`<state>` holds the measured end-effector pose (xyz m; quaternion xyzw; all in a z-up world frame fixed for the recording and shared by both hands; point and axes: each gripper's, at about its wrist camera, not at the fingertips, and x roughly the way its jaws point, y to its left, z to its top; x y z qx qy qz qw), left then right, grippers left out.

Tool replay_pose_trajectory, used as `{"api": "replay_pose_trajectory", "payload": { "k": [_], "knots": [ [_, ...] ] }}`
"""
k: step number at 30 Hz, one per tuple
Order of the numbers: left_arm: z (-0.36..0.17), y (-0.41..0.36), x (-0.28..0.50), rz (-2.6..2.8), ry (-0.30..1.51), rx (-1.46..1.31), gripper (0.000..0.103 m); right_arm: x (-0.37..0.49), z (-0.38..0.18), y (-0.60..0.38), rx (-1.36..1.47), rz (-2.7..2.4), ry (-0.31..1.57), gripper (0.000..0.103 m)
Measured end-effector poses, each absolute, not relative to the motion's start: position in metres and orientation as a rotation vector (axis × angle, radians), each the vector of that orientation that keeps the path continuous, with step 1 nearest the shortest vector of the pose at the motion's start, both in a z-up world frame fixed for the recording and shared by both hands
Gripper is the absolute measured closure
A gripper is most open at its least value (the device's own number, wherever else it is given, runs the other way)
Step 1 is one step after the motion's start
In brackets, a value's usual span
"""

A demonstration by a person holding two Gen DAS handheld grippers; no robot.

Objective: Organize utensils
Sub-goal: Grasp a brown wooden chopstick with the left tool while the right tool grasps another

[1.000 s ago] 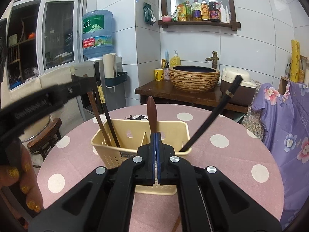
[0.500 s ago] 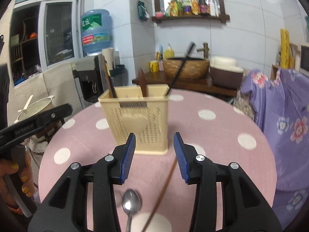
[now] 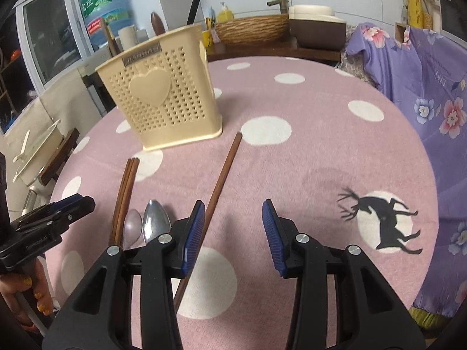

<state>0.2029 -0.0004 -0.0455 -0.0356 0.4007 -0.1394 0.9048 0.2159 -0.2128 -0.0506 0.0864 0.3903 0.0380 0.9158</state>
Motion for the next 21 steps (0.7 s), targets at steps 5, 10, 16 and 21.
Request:
{"api": "replay_pose_trajectory", "payload": {
  "k": [5, 10, 16, 21],
  "knots": [
    [-0.052, -0.007, 0.199, -0.310, 0.855, -0.063, 0.056, 0.218, -0.059, -0.203, 0.171, 0.098, 0.830, 0.062],
    [-0.057, -0.017, 0.195, -0.326, 0.873, -0.030, 0.056, 0.217, -0.065, -0.193, 0.147, 0.106, 0.851, 0.062],
    [-0.064, -0.025, 0.190, -0.309, 0.882, 0.016, 0.057, 0.219, -0.069, -0.183, 0.104, 0.097, 0.868, 0.062],
    [-0.065, -0.022, 0.186, -0.303, 0.879, 0.065, 0.057, 0.215, -0.071, -0.182, 0.028, 0.085, 0.873, 0.062]
  ]
}}
